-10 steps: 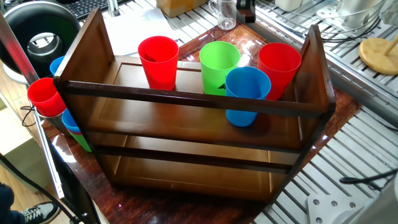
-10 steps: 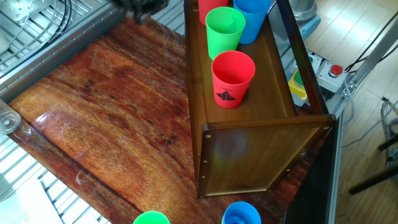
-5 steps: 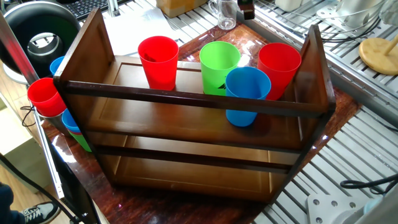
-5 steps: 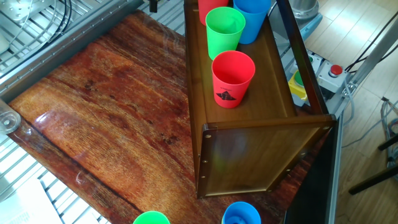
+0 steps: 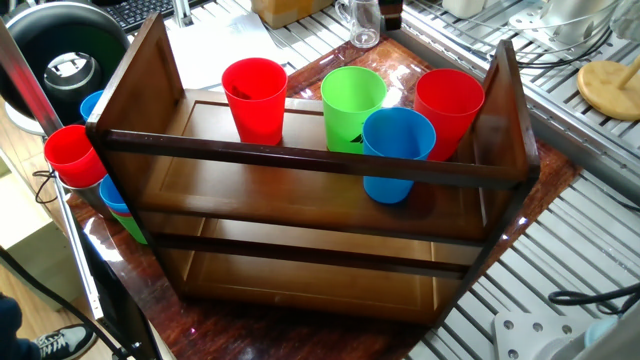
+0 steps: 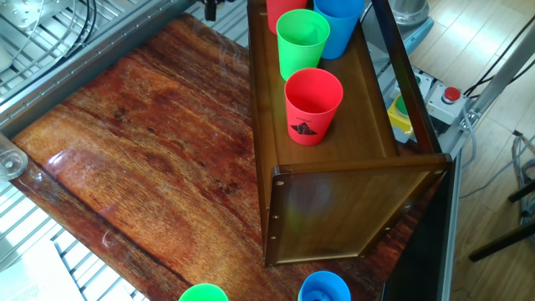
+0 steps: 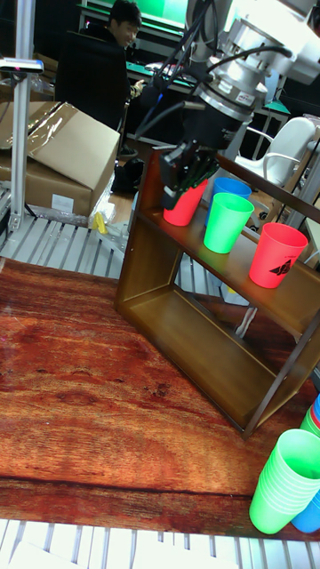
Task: Take the cups off the shelf and stack them together
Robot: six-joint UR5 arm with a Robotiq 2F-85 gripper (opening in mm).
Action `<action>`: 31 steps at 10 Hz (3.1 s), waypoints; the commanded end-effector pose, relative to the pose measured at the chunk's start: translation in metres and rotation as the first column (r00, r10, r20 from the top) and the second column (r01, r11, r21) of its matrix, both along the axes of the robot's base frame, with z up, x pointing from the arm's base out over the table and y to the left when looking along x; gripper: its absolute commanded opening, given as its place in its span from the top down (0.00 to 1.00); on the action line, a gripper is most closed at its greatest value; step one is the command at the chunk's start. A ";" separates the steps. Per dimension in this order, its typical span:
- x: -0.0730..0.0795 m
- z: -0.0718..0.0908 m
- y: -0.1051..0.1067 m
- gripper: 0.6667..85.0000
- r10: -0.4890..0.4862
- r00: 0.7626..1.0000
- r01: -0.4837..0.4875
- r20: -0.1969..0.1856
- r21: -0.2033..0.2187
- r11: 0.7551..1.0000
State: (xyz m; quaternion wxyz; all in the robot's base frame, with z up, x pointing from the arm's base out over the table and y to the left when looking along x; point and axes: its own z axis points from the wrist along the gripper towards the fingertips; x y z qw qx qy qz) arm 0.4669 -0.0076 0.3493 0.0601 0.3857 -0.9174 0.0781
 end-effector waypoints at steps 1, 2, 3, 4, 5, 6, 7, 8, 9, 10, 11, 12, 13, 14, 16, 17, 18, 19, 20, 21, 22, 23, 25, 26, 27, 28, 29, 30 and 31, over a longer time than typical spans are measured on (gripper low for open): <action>0.013 -0.002 0.024 0.99 0.094 0.995 -0.098 0.042 0.092 0.991; 0.008 -0.003 0.029 0.99 0.107 0.994 -0.109 0.025 0.112 0.988; 0.006 -0.003 0.032 0.99 0.117 0.993 -0.118 0.018 0.127 0.985; 0.001 -0.003 0.034 0.99 0.121 0.993 -0.120 -0.001 0.135 0.983; -0.012 0.001 0.035 0.99 0.116 0.992 -0.109 -0.042 0.141 0.984; -0.027 0.016 0.025 0.99 0.156 0.986 -0.149 -0.058 0.107 0.983; -0.032 0.028 0.026 0.99 0.175 0.983 -0.170 -0.053 0.096 0.981; -0.036 0.034 0.027 0.99 0.174 0.983 -0.168 -0.061 0.089 0.982; -0.037 0.036 0.027 0.98 0.173 0.983 -0.168 -0.065 0.085 0.982; -0.043 0.037 0.030 0.87 0.177 0.980 -0.169 -0.085 0.099 0.981; -0.050 0.035 0.038 0.65 0.176 0.980 -0.162 -0.095 0.136 0.977; -0.049 0.031 0.037 0.62 0.188 0.979 -0.176 -0.081 0.142 0.974; -0.052 0.026 0.035 0.59 0.204 0.976 -0.191 -0.076 0.149 0.970; -0.054 0.023 0.030 0.59 0.244 0.967 -0.231 -0.074 0.150 0.961; -0.067 0.017 0.022 0.59 0.287 0.953 -0.270 -0.094 0.157 0.950; -0.072 0.015 0.021 0.59 0.292 0.951 -0.273 -0.099 0.165 0.948; -0.080 0.013 0.022 0.58 0.285 0.952 -0.261 -0.113 0.183 0.948; -0.084 0.012 0.020 0.58 0.284 0.951 -0.260 -0.121 0.185 0.948; -0.088 0.011 0.020 0.58 0.284 0.951 -0.258 -0.125 0.191 0.947; -0.092 0.009 0.020 0.58 0.282 0.951 -0.254 -0.127 0.199 0.947; -0.095 0.007 0.019 0.58 0.278 0.952 -0.250 -0.127 0.201 0.947; -0.098 0.006 0.020 0.58 0.276 0.953 -0.246 -0.127 0.208 0.947; -0.099 0.006 0.020 0.58 0.275 0.953 -0.245 -0.126 0.209 0.947; -0.098 0.004 0.021 0.58 0.275 0.954 -0.246 -0.121 0.208 0.947; -0.096 0.002 0.023 0.58 0.274 0.955 -0.246 -0.115 0.208 0.947; -0.096 0.000 0.023 0.58 0.271 0.956 -0.245 -0.111 0.206 0.947; -0.094 -0.002 0.023 0.59 0.271 0.957 -0.247 -0.103 0.204 0.947; -0.093 -0.003 0.023 0.60 0.271 0.957 -0.248 -0.099 0.203 0.947; -0.092 -0.005 0.024 0.60 0.270 0.958 -0.247 -0.094 0.205 0.947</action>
